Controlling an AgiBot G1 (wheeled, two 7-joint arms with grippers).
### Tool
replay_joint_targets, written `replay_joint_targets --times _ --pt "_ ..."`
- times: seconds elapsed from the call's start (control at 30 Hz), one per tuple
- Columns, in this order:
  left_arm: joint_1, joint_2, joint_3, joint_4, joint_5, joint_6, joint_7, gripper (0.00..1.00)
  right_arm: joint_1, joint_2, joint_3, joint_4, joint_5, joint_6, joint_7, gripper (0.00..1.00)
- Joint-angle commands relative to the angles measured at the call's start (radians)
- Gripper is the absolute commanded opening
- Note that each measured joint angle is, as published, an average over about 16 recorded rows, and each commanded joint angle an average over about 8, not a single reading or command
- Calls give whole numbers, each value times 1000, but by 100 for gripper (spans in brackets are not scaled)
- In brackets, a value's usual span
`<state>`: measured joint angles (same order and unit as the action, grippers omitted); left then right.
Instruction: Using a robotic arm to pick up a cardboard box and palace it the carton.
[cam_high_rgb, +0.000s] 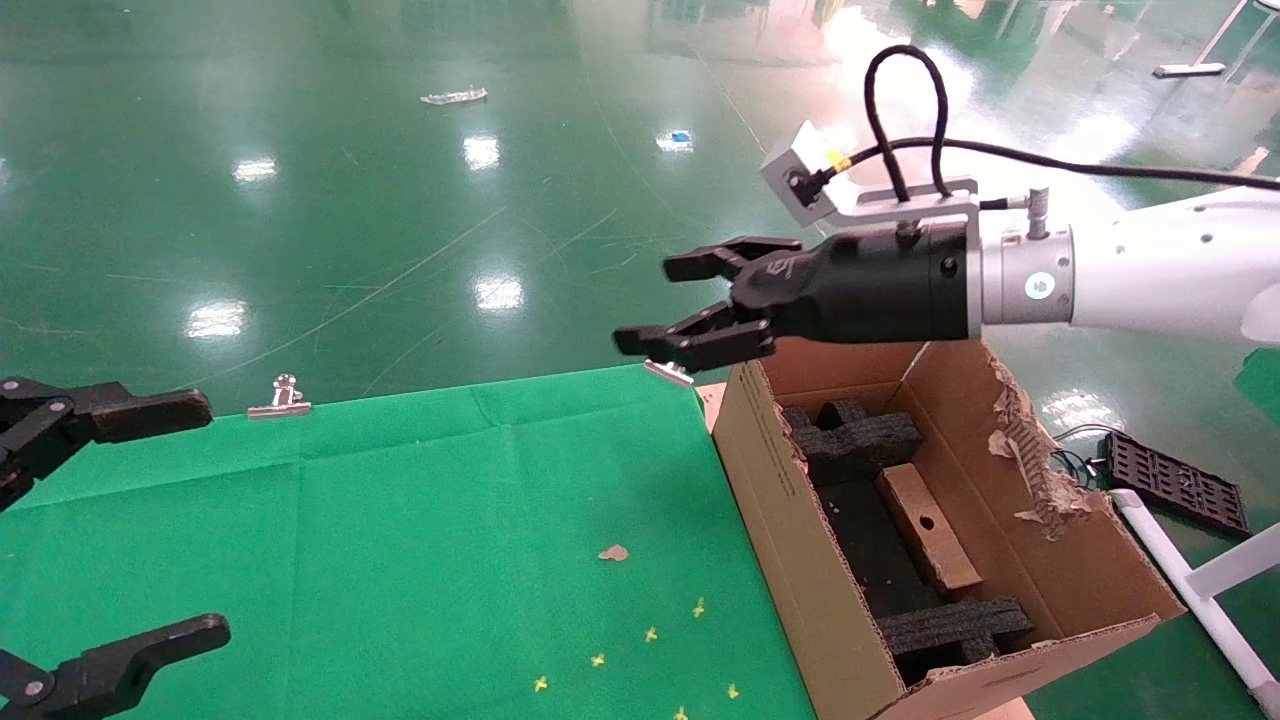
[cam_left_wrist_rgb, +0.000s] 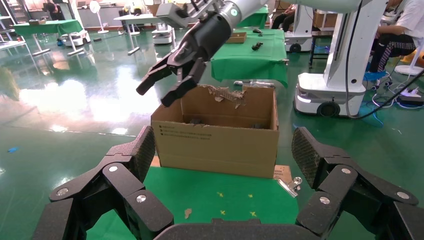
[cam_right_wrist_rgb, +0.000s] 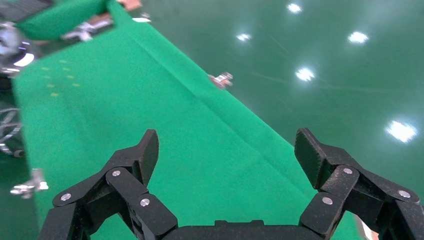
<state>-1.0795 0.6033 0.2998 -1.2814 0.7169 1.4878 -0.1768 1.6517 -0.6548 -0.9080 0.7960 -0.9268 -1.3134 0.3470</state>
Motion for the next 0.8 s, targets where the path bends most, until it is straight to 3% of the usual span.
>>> replay_joint_targets --times 0.03,0.8 --pt "0 0 0 0 0 0 0 100 -39 3 42 33 13 -12 -11 100" --pt "0 -1 1 0 -1 -1 1 100 -479 36 521 405 163 -151 -132 100"
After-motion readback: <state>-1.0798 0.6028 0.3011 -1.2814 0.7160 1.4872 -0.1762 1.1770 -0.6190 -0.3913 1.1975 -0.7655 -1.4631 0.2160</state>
